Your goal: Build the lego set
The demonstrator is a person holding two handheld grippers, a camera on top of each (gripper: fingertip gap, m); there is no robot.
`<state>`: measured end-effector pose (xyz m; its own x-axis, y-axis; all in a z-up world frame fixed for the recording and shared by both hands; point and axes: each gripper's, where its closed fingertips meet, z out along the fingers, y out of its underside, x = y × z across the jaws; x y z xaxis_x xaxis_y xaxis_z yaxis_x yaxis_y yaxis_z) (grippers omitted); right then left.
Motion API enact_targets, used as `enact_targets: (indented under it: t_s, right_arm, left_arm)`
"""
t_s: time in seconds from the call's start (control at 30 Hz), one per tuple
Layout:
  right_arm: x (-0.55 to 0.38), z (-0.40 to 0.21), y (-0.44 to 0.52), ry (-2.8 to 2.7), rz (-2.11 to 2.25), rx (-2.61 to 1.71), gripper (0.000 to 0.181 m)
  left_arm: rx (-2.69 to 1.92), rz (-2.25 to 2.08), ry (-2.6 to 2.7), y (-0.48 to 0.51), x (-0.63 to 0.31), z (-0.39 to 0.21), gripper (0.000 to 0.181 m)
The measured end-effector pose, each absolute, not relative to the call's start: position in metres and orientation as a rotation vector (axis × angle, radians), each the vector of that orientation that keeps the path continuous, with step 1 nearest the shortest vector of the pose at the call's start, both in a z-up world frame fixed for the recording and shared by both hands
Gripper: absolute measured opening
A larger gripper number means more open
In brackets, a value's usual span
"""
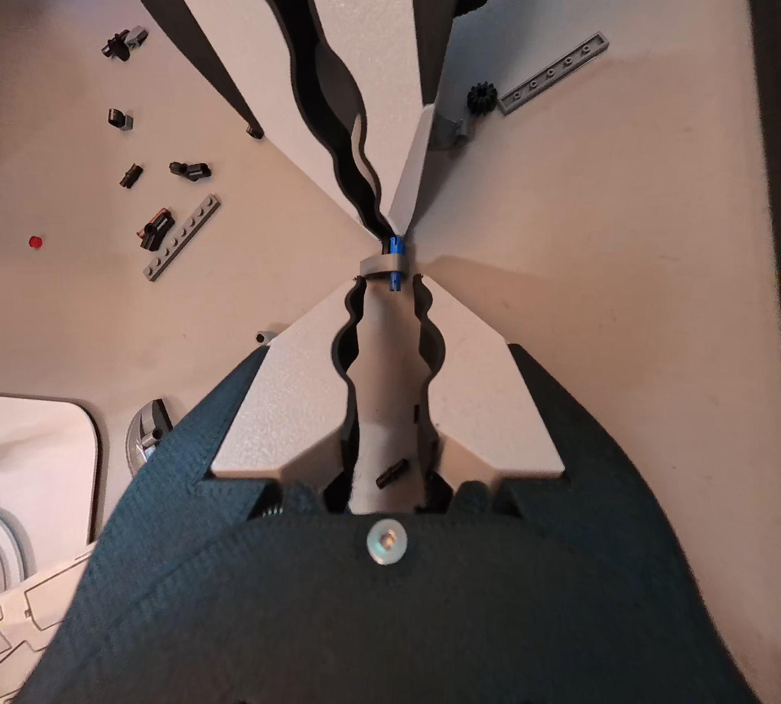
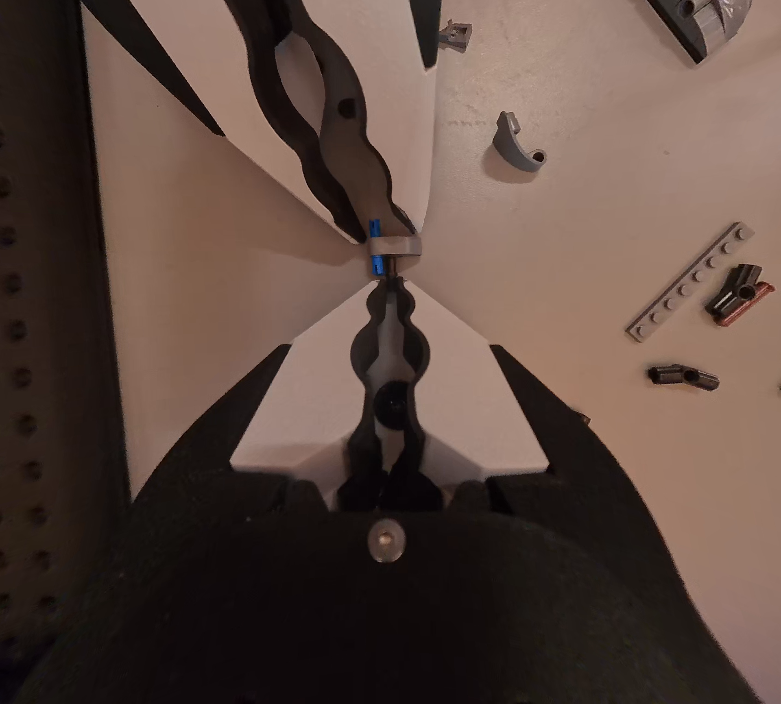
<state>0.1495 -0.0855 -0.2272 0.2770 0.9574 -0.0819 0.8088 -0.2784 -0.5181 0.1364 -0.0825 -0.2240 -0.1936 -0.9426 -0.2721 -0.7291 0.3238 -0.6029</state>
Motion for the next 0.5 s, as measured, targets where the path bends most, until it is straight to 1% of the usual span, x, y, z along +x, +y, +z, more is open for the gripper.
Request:
enact_targets:
  t_s: [0.43,0.5]
  right_arm:
    - [0.1518,-0.2265,-0.0820,-1.593,0.512,-2.169,0.003]
    - [0.1520,-0.2259,-0.0813,-1.590,0.509,-2.167,0.002]
  left_arm:
    - [-1.469,-0.482,1.981,-0.0829,0.1379,-0.2246,0.018]
    - [-1.458,-0.470,1.983,-0.0823,0.1376,-0.2249,0.014]
